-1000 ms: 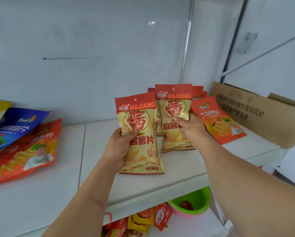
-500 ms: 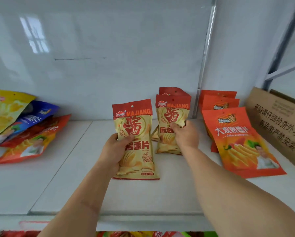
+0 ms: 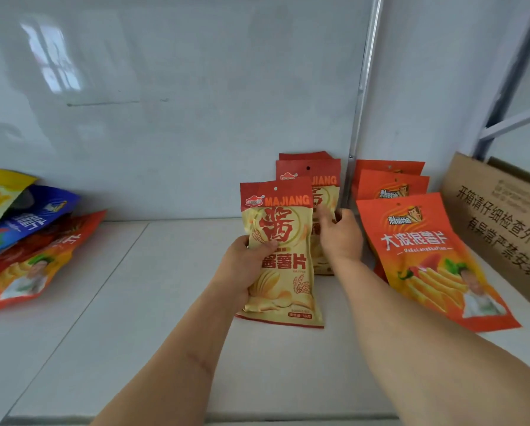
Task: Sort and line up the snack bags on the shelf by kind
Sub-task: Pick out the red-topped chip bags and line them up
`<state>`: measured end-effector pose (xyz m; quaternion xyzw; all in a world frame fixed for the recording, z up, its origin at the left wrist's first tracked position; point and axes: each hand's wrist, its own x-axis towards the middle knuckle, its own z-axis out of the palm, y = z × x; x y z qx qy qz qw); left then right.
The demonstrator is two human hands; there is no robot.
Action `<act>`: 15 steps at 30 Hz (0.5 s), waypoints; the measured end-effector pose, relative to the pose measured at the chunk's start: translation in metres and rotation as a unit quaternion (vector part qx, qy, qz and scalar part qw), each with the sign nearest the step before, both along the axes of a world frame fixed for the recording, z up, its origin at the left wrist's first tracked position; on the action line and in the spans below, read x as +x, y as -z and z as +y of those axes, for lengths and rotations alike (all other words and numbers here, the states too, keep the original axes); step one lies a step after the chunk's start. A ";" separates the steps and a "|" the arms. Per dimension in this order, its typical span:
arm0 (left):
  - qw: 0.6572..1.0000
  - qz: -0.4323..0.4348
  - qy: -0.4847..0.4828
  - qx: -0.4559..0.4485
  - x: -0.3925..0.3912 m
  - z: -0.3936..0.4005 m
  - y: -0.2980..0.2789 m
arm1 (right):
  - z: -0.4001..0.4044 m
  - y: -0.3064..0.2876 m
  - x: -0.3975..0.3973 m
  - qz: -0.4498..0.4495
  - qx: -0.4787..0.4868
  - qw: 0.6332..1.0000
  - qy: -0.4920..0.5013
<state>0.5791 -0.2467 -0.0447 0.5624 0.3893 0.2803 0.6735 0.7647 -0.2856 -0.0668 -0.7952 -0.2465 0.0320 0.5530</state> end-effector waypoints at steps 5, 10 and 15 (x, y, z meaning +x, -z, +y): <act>0.996 0.050 -0.026 0.065 0.022 -0.004 0.004 | -0.011 -0.012 -0.001 0.027 0.025 0.999 -0.001; 0.993 0.067 -0.030 0.098 0.039 -0.004 0.003 | -0.019 -0.007 -0.009 0.065 -0.019 0.996 -0.063; 0.990 0.070 -0.010 0.123 0.056 -0.008 0.006 | -0.032 -0.007 -0.012 0.045 -0.046 0.995 -0.077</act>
